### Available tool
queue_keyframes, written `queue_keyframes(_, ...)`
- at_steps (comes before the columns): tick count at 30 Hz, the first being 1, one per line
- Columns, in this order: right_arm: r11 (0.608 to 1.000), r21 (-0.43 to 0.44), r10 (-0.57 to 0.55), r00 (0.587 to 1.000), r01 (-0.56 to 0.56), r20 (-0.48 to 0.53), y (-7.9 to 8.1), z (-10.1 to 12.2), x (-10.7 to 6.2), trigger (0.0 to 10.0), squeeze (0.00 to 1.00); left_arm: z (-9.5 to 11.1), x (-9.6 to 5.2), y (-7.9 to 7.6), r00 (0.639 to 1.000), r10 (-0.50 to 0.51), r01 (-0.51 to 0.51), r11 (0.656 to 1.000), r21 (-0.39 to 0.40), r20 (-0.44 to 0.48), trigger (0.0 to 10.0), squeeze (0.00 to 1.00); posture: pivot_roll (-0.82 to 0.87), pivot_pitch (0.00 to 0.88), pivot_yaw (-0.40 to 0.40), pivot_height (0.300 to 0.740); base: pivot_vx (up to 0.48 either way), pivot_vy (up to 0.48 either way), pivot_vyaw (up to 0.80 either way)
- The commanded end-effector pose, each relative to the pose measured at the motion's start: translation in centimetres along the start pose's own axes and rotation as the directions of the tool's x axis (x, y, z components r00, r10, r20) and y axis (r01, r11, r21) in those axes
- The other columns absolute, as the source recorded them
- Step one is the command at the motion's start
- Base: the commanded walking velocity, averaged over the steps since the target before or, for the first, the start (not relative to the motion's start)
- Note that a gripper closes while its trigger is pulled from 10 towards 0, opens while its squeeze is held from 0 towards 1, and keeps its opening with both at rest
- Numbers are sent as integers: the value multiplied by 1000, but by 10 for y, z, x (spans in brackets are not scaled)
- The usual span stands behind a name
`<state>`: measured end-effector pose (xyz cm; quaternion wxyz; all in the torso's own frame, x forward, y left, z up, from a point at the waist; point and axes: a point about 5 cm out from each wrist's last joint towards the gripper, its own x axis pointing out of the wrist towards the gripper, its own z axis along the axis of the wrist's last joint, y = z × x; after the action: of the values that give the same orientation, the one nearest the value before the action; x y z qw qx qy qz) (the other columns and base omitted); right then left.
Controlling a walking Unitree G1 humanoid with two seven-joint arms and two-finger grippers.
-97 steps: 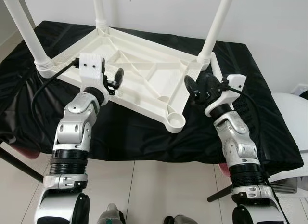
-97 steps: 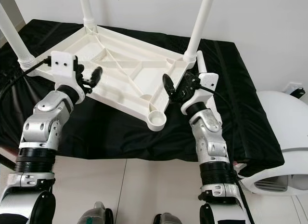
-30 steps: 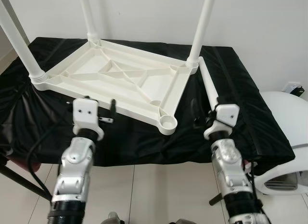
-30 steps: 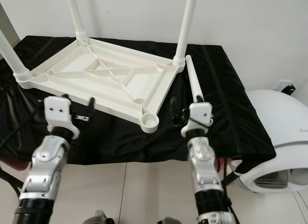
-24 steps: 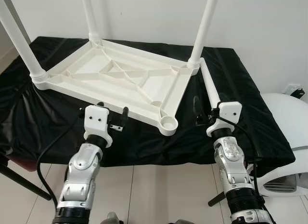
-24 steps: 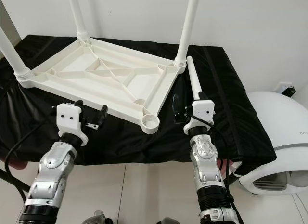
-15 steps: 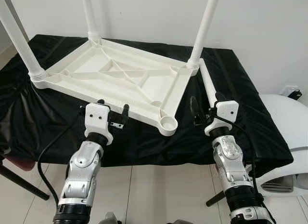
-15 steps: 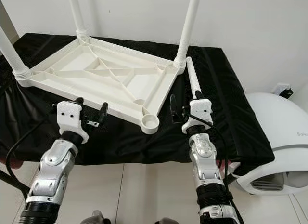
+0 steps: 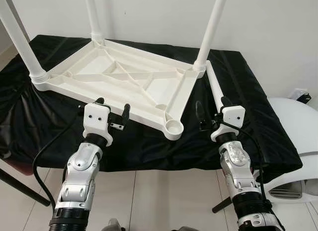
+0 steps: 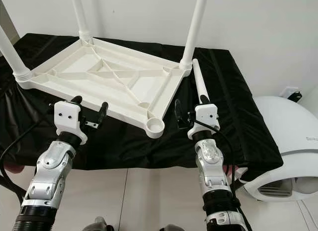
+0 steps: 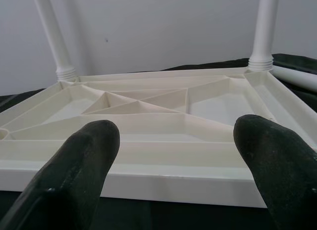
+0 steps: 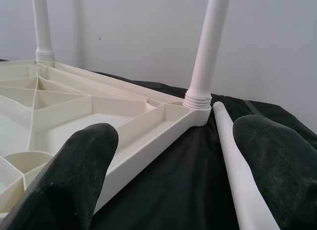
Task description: Building children table
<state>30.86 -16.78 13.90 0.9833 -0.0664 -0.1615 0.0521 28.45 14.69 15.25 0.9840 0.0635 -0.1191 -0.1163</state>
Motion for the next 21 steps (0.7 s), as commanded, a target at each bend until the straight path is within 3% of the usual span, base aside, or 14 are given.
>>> queue_keyframes(1, 1000, -8, -5, 1000, 5, 0, -4, 1, 4, 10000, 0, 2, 1, -8, 996, -89, 89, 996, 6, 7, 10000, 0, 5, 0, -43, 740, 0, 0, 0)
queue_keyframes(6, 999, -30, -41, 999, 41, -7, -19, 4, 17, 10000, 0, 7, 2, -27, 962, -274, 274, 961, 37, -7, 10000, 0, 7, 0, -34, 740, 0, 0, 0)
queue_keyframes(9, 996, -30, -81, 997, 81, -9, -31, 8, 26, 10000, 0, 11, 6, -31, 944, -331, 331, 943, 35, -15, 10000, 0, 3, 0, -30, 740, 0, 0, 0)
queue_keyframes(14, 995, -35, -98, 995, 98, 6, -37, 13, 32, 10000, 0, 15, 9, -34, 932, -364, 364, 931, 38, -8, 10000, 0, -2, 0, -25, 740, 0, 0, 0)
queue_keyframes(15, 994, -36, -106, 994, 106, 20, -41, 20, 42, 10000, 0, 21, 7, -43, 898, -440, 440, 897, 37, -1, 10000, 0, -3, 0, -20, 740, 0, 0, 0)
queue_keyframes(21, 993, -37, -114, 993, 114, 16, -45, 24, 52, 10000, 0, 27, 4, -51, 846, -533, 532, 845, 60, 2, 10000, 0, 1, 0, -17, 740, 0, 0, 0)
